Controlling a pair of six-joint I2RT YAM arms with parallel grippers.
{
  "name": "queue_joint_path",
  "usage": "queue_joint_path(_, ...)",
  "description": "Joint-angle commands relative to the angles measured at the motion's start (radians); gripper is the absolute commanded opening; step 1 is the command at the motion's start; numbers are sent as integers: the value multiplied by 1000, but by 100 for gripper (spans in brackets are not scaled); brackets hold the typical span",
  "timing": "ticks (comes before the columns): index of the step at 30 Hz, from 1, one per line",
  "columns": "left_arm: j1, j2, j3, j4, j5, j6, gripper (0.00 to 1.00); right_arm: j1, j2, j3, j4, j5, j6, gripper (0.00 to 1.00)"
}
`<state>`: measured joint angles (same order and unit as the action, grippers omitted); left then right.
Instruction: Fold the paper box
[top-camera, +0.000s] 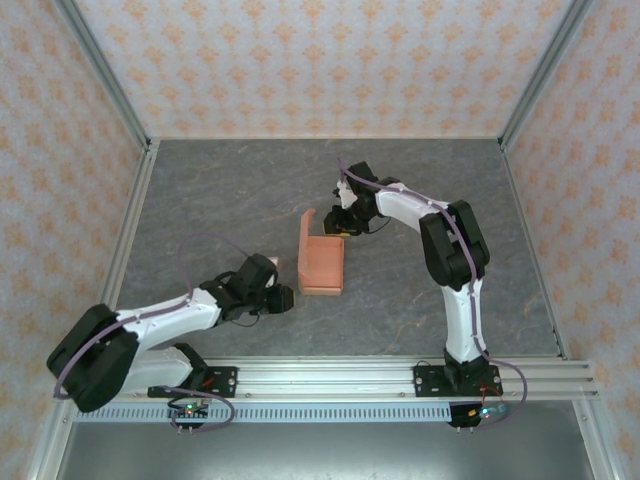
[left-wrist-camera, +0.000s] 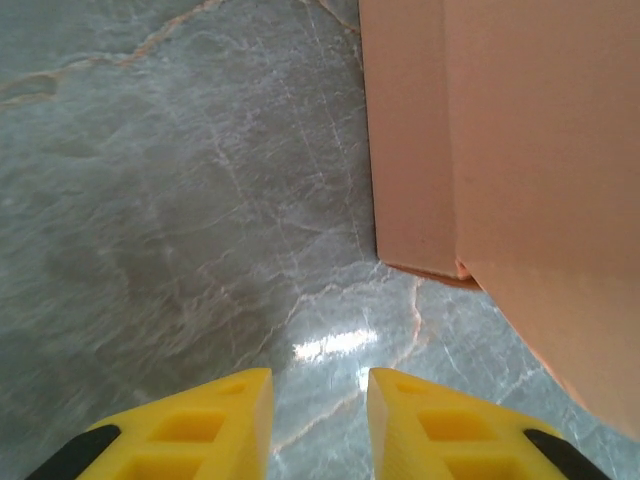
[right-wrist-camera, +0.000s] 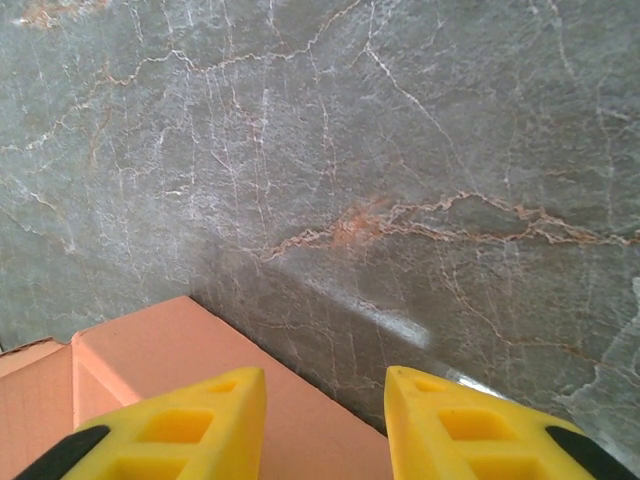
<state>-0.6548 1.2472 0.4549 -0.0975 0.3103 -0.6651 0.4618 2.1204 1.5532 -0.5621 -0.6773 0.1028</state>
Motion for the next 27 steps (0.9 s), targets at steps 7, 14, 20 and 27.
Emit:
queue_joint_path(7,-12,97,5,204,-26,-14,28,-6,15,38,-79,22,-33,33)
queue_joint_path(14,-6,153,31,232,-63,-3,26,-8,-2,28,-110,50,-49,31)
queue_joint_path(20,45,172,78,201,-88,44,25,-13,-36,-8,-110,67,-45,31)
queue_joint_path(27,91,233,136,196,-92,92,24,-24,-70,-49,-103,104,-23,31)
